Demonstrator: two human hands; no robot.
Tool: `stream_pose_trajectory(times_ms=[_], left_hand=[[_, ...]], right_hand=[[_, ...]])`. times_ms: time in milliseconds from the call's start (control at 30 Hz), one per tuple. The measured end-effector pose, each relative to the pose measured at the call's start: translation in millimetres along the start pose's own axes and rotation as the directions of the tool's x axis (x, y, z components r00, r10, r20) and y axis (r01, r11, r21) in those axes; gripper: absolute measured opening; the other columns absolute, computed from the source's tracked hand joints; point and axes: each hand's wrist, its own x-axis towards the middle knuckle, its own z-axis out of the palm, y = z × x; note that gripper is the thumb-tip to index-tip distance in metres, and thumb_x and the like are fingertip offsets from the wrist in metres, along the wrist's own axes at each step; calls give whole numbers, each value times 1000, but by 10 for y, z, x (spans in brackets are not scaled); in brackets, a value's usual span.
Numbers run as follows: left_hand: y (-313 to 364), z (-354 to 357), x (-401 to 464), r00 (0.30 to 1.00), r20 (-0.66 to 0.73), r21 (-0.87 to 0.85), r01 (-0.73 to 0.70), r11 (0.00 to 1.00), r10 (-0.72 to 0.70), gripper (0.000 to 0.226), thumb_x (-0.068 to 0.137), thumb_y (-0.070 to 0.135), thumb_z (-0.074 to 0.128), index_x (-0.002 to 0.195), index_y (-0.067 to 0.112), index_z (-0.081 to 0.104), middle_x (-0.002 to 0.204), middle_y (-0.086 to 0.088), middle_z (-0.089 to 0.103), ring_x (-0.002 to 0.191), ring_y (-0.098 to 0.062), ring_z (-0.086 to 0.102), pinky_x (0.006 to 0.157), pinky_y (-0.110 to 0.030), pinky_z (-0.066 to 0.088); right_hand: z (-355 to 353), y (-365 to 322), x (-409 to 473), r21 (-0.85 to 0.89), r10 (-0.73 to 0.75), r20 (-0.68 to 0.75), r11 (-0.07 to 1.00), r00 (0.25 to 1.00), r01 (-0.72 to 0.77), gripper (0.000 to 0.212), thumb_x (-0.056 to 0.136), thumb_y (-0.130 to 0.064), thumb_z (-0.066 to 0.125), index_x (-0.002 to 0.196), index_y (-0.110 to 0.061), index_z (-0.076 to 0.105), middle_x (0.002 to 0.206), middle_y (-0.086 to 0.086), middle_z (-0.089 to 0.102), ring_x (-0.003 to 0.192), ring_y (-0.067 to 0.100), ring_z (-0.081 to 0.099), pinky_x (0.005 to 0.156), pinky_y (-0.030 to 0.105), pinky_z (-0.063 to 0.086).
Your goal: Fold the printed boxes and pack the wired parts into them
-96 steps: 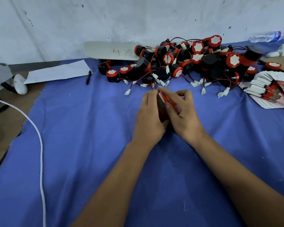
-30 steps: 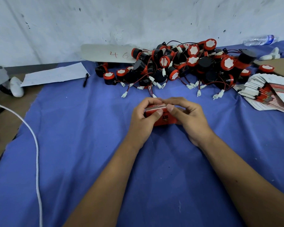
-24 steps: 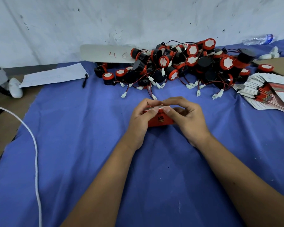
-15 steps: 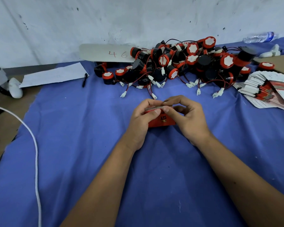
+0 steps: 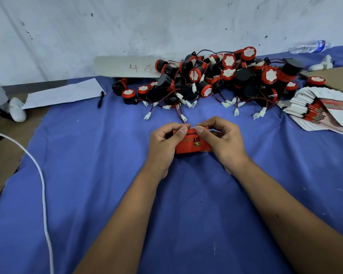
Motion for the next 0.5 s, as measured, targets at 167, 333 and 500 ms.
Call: stream_pose_trajectory(times_ms=[167, 333, 500], left_hand=[[3, 133, -30, 998, -70, 97, 8, 995, -1, 17, 103, 22, 63, 96, 16, 77, 89, 0, 74, 82, -7, 67, 74, -23, 56], [135, 597, -65, 978, -210, 130, 29, 991, -1, 24, 101, 24, 64, 80, 13, 70, 73, 5, 64, 69, -8, 58, 68, -34, 51], [690, 1765, -231, 995, 65, -8, -80, 997, 80, 30, 96, 22, 67, 66, 19, 67, 63, 11, 57, 63, -7, 50, 60, -29, 46]], right_hand=[[-15, -25, -46, -67, 62, -25, 996, 998, -64, 10, 96, -30, 68, 89, -23, 69, 78, -8, 65, 63, 13, 66, 43, 33, 53], [-198, -305, -275, -145, 56, 2, 988, 998, -55, 7, 97, -26, 65, 100, -20, 62, 86, -3, 63, 61, 12, 60, 41, 28, 44], [-1096, -1143, -625, -292, -100, -299, 956, 949, 9, 8, 91, -12, 67, 88, -11, 59, 78, 0, 61, 67, 18, 59, 45, 24, 42]])
